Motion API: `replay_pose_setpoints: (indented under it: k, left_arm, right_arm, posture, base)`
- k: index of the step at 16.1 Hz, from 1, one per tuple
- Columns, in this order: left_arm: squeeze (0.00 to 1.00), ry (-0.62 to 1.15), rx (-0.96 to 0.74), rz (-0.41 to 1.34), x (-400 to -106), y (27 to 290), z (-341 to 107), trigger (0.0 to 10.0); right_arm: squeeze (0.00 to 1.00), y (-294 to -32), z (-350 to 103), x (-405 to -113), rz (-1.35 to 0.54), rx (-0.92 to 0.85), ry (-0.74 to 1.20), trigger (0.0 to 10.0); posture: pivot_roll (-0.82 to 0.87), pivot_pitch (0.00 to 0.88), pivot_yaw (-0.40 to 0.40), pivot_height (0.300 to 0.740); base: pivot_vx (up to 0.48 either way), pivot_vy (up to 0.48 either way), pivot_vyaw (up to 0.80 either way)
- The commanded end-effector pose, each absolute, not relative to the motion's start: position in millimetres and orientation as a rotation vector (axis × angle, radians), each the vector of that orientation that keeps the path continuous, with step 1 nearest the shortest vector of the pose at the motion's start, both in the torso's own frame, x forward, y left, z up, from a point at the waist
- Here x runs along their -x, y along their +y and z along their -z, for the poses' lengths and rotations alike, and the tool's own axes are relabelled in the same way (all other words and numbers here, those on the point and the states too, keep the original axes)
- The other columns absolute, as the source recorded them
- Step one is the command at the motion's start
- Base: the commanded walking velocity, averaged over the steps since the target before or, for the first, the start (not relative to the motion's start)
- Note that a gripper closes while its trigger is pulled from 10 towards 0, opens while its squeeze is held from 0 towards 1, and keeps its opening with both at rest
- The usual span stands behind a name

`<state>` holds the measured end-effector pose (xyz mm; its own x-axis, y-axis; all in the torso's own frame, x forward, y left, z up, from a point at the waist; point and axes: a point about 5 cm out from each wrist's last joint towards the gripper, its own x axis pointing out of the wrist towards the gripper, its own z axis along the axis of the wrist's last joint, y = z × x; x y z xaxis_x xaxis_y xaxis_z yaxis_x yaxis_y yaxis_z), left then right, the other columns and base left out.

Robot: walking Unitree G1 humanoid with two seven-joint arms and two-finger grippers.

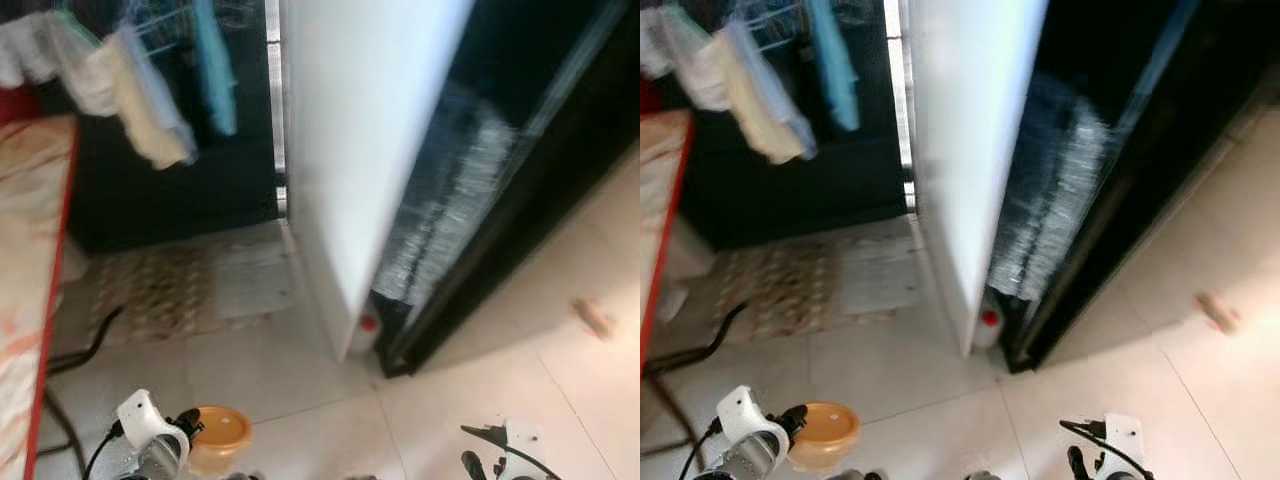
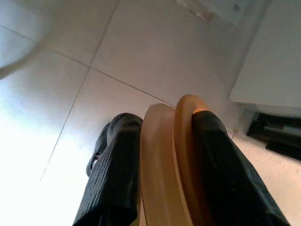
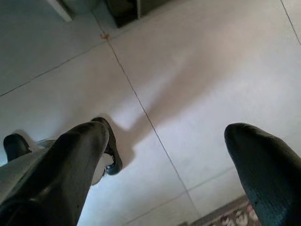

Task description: Restocking fridge

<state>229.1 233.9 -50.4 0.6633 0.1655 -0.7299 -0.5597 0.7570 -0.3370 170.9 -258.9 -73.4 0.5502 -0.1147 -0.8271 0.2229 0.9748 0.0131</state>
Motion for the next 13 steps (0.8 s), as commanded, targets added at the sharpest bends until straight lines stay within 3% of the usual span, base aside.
replay_pose_setpoints:
  k: [1,10,13]
  left_arm:
    - [0.0,0.767,0.572,-0.436,-225.6,232.7,53.3,10.0]
    - [0.0,0.781,0.569,-0.43,-223.4,229.8,55.5,10.0]
    - [0.0,0.789,0.553,-0.425,-221.7,229.0,56.8,10.0]
  right_arm:
    - [0.0,-258.9,77.7,-161.9,0.208,-0.127,1.002,10.0]
    - [0.0,-260.3,77.2,-162.0,0.206,-0.123,1.003,10.0]
    - [0.0,-260.5,77.0,-162.2,0.207,-0.123,1.002,10.0]
  posture:
    - [-0.17,0.17,-0.015,0.74]
    - [-0.17,0.185,-0.023,0.74]
    - [-0.17,0.185,-0.023,0.74]
  base:
    - [0.0,0.0,-0.79]
    - [0.0,0.035,-0.79]
    - [0.0,0.235,-0.79]
